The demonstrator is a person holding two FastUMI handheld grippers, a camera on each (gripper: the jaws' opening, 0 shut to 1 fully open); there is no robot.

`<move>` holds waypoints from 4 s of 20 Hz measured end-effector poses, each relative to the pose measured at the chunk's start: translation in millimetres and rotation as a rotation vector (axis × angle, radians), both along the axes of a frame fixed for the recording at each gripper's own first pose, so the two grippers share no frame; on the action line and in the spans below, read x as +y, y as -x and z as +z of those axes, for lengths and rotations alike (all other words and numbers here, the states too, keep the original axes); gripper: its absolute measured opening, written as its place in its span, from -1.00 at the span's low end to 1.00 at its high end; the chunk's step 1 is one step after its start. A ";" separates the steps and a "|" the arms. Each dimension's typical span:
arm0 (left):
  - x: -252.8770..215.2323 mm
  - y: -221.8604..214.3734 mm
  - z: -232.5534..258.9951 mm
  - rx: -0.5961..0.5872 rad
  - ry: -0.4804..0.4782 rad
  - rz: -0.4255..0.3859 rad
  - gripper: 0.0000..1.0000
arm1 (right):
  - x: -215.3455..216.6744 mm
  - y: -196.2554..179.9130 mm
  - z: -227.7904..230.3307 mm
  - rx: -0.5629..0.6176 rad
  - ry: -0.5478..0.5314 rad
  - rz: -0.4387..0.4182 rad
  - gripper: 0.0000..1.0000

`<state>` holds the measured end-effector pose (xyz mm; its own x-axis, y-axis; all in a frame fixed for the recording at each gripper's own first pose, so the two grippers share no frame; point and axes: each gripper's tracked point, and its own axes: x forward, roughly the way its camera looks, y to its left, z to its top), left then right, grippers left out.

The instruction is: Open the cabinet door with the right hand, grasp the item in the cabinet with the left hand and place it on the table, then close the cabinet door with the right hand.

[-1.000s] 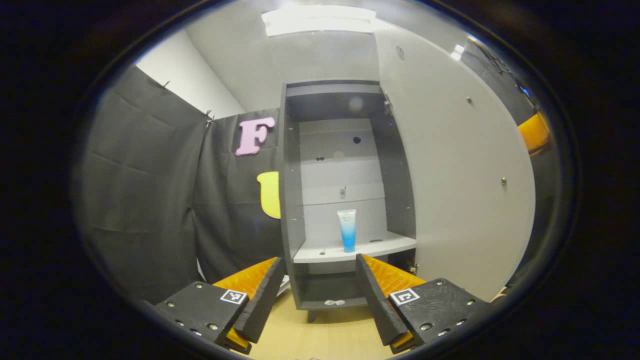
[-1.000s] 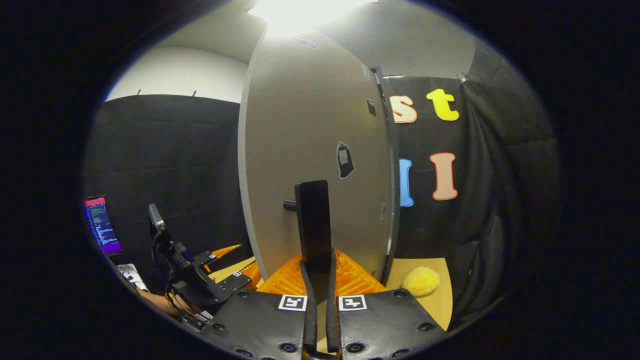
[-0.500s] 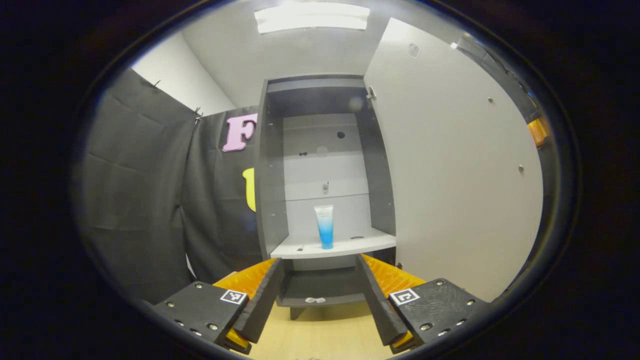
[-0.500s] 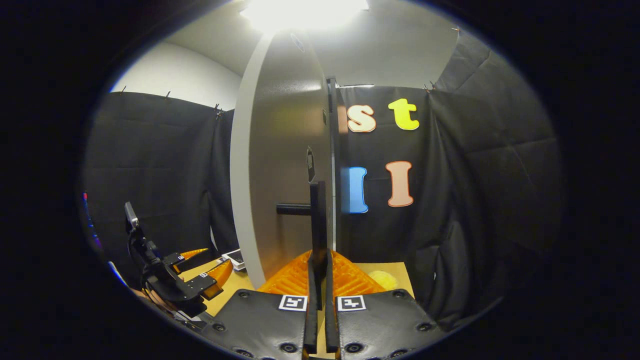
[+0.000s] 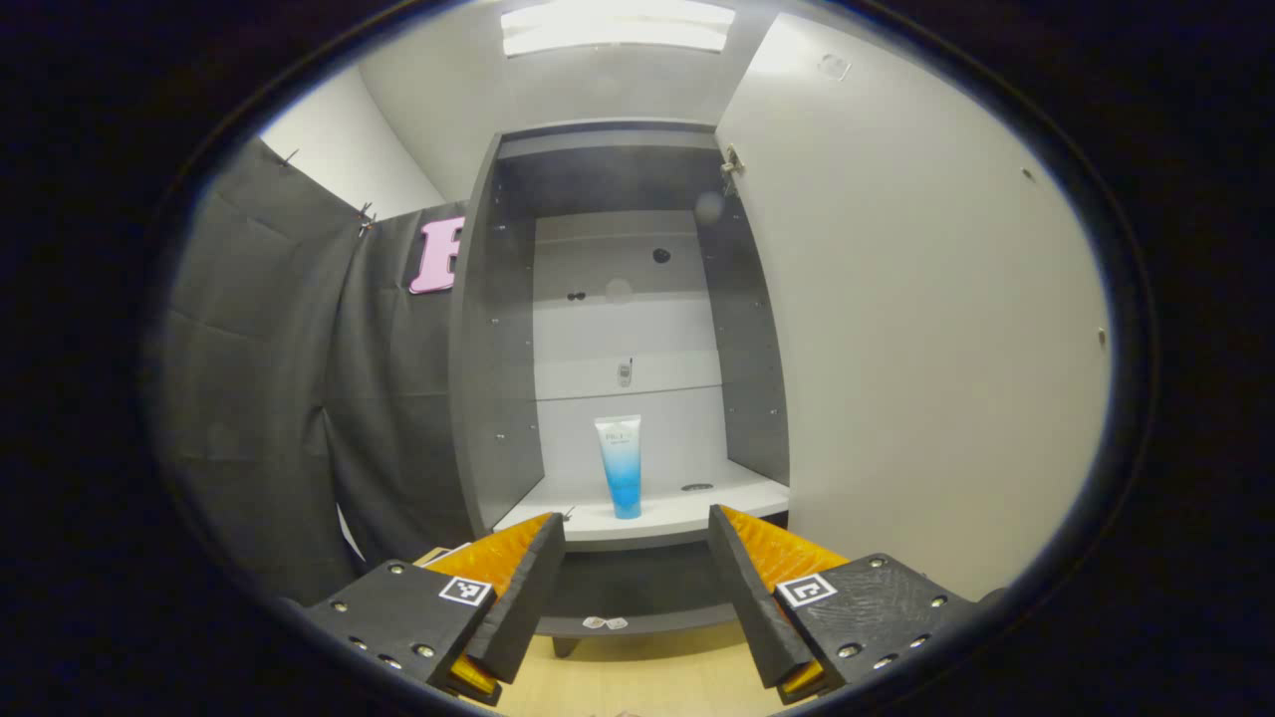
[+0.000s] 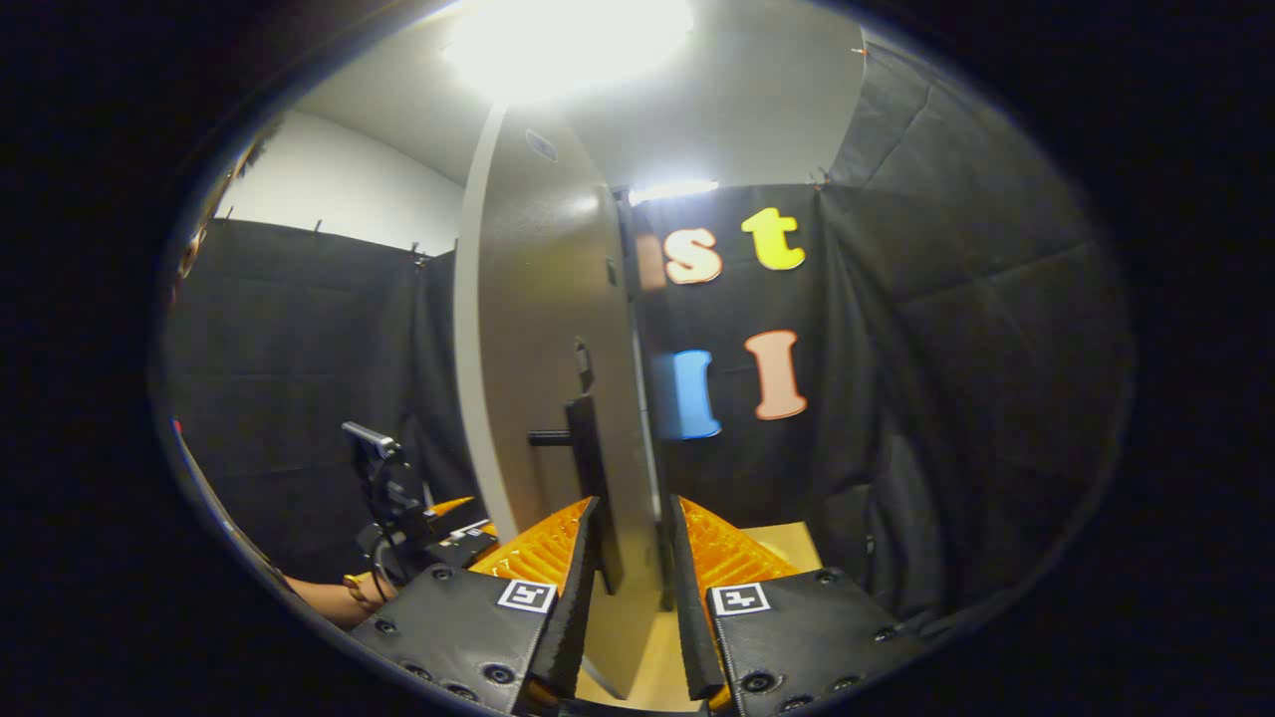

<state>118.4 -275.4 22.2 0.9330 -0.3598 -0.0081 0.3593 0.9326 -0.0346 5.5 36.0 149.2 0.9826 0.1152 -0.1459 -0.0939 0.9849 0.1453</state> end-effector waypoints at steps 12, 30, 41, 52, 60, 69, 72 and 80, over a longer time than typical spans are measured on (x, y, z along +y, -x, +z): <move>-33.8 -145.4 -21.2 0.043 0.018 0.010 0.76 | -90.4 51.1 -47.0 0.099 0.079 -0.492 0.86; -29.0 -168.2 -33.4 0.074 0.035 0.016 -0.06 | -97.3 21.0 -87.4 0.182 0.007 -0.484 0.96; 94.2 -104.9 -31.0 0.021 0.017 0.164 -0.02 | -80.0 8.4 -88.0 0.152 -0.004 -0.331 0.96; 219.1 -34.9 -134.2 0.076 -0.058 0.339 -0.09 | -65.5 -0.5 -80.2 0.109 -0.011 -0.254 0.96; 266.0 16.4 -242.9 0.181 -0.057 0.396 -0.14 | -60.5 7.7 -74.3 0.086 -0.035 -0.278 0.95; 267.8 41.7 -347.1 0.290 -0.089 0.399 -0.14 | -51.8 14.0 -76.0 0.112 -0.008 -0.293 0.95; 267.0 62.3 -360.4 0.298 -0.084 0.411 -0.03 | -47.2 13.0 -77.0 0.120 -0.012 -0.289 0.95; 269.1 87.9 -393.8 0.340 -0.098 0.441 -0.07 | -31.1 6.5 -79.1 0.133 0.002 -0.253 0.96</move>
<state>30.5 -6.3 -371.6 0.9338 0.0809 -0.3485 -0.0812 0.9966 0.0137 -1.0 4.9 70.1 0.9524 -0.1312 -0.2752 0.1742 0.9750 0.1378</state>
